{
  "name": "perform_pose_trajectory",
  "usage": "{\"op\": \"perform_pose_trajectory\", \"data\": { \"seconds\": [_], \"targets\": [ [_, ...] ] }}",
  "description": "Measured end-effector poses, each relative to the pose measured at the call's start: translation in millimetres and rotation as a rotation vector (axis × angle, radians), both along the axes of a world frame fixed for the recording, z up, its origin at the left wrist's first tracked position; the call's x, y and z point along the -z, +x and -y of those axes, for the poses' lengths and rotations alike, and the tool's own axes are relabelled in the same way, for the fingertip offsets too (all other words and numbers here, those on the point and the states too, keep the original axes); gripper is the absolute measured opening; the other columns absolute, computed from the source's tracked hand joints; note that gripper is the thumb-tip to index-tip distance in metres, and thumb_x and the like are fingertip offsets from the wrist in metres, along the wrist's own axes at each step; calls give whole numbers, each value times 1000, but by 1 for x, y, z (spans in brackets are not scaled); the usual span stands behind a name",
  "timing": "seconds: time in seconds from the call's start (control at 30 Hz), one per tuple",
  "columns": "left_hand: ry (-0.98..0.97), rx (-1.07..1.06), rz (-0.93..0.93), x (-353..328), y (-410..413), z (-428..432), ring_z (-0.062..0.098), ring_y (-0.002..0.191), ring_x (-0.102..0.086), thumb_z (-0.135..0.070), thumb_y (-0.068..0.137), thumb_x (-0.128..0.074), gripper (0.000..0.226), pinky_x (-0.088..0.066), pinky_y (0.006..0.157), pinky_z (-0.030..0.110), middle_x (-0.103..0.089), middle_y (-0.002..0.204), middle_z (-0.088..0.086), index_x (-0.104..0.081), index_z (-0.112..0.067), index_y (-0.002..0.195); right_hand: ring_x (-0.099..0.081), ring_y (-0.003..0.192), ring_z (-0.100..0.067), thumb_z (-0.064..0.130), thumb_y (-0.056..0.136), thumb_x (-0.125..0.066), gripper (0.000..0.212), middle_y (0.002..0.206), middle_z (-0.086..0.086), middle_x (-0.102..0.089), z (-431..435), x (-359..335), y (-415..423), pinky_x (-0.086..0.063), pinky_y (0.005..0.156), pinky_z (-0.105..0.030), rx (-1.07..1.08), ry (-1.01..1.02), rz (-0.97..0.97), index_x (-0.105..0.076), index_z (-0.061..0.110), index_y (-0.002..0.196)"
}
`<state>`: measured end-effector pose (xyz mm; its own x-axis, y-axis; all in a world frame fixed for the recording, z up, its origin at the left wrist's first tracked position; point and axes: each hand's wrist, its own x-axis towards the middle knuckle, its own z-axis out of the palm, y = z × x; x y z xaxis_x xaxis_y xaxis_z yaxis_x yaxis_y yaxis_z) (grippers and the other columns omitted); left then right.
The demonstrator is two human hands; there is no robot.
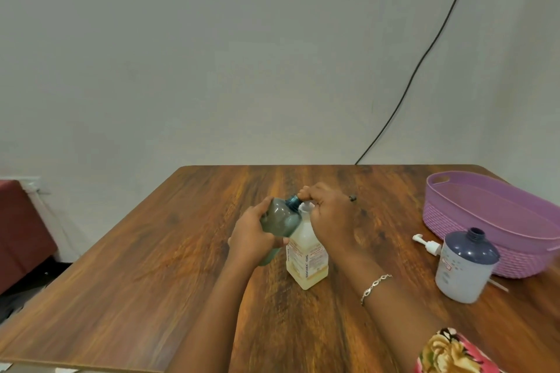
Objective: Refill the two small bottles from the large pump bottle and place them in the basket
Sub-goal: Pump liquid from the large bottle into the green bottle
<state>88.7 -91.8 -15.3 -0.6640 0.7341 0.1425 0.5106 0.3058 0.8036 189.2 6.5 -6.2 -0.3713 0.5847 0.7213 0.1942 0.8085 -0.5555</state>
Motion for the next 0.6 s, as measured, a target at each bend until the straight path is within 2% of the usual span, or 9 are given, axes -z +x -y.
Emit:
{"op": "perform_pose_trajectory", "data": {
  "seconds": [0.13,0.27,0.4,0.6],
  "targets": [
    [-13,-22,8,4,3,1,12,105,-42,-13,66,-81,91,-42,96,45,-46,129,-3,-34,-33,142,-61,77,-26,-7,80,-57,19,81,-8,-67,-1,5,-2,-52,67,-40,-8,-51,-9,-72,3,84],
    [18,-35,14,0,5,1,18,114,-46,-14,65,-83,92,-42,97,45,-47,134,-2,-35,-31,142,-63,83,-21,-12,78,-50,27,87,-9,-70,-5,-11,3,-52,75,-33,-47,-95,10,-72,2,87],
    [33,-89,13,3,1,2,21,116,-49,-16,63,-84,84,-41,99,49,-52,130,-4,-43,-23,136,-62,80,-18,-10,78,-51,26,85,-8,-70,-4,-12,0,-52,72,-28,-35,-125,-9,-72,3,84],
    [59,-116,58,11,2,6,20,112,-49,-15,61,-84,76,-40,98,50,-54,124,-4,-49,-23,128,-63,82,-24,-10,78,-56,23,84,-6,-70,-3,7,-5,-52,69,-38,17,-87,-34,-73,5,83]
  ]
}}
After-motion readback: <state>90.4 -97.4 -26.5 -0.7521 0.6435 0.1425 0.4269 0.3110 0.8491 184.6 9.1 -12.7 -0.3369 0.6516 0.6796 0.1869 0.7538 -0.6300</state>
